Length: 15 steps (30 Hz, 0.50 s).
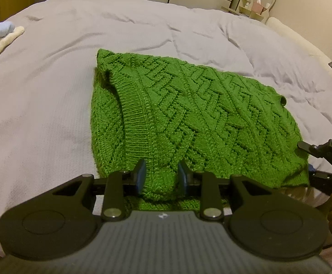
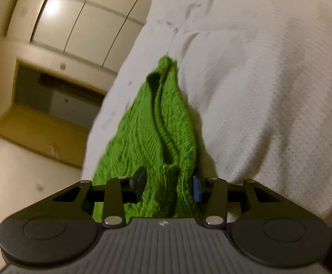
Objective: Fold clothes
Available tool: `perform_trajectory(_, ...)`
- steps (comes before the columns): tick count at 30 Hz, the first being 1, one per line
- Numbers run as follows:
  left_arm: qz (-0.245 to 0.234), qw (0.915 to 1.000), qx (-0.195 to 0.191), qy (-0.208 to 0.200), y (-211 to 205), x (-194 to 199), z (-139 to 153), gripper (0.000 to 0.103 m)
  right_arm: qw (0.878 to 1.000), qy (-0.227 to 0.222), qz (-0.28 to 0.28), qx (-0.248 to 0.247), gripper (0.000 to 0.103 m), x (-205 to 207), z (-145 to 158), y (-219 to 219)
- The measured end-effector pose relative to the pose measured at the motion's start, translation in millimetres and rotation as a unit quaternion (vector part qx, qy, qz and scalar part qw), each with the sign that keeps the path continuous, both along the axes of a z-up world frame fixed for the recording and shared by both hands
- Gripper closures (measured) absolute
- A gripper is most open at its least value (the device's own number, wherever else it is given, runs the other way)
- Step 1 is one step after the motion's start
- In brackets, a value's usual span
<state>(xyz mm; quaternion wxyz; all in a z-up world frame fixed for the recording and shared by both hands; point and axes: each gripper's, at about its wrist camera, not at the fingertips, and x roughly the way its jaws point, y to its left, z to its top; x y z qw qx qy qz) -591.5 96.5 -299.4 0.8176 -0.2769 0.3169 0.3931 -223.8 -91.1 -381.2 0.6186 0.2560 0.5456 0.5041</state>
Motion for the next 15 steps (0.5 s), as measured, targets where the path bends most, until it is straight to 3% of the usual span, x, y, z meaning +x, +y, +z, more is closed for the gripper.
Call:
perform_trajectory(2, -0.001, 1.0, 0.003, 0.006, 0.9, 2.8, -5.5, 0.078, 0.999, 0.029, -0.021, 0.006, 0.059, 3.1, -8.9, -0.3)
perform_trajectory(5, -0.002, 0.9998, 0.011, 0.014, -0.8, 6.3, -6.1, 0.078, 0.999, 0.031, -0.01, -0.001, 0.066, -2.0, -15.7, 10.9)
perform_trajectory(7, -0.005, 0.9999, 0.009, 0.007, -0.8, 3.2, -3.9, 0.078, 1.0, -0.005, -0.002, -0.018, 0.078, -9.2, -6.7, 17.0)
perform_trajectory(13, 0.001, 0.9992, -0.018, -0.037, 2.1, -17.0, -1.5, 0.079, 0.992, -0.081, 0.002, -0.093, 0.083, -18.1, 26.9, 41.2)
perform_trajectory(15, 0.002, 0.9985, -0.023, -0.049, 2.5, -23.2, -0.6, 0.079, 0.982, -0.148, 0.012, -0.115, 0.083, -33.3, 49.6, 49.0)
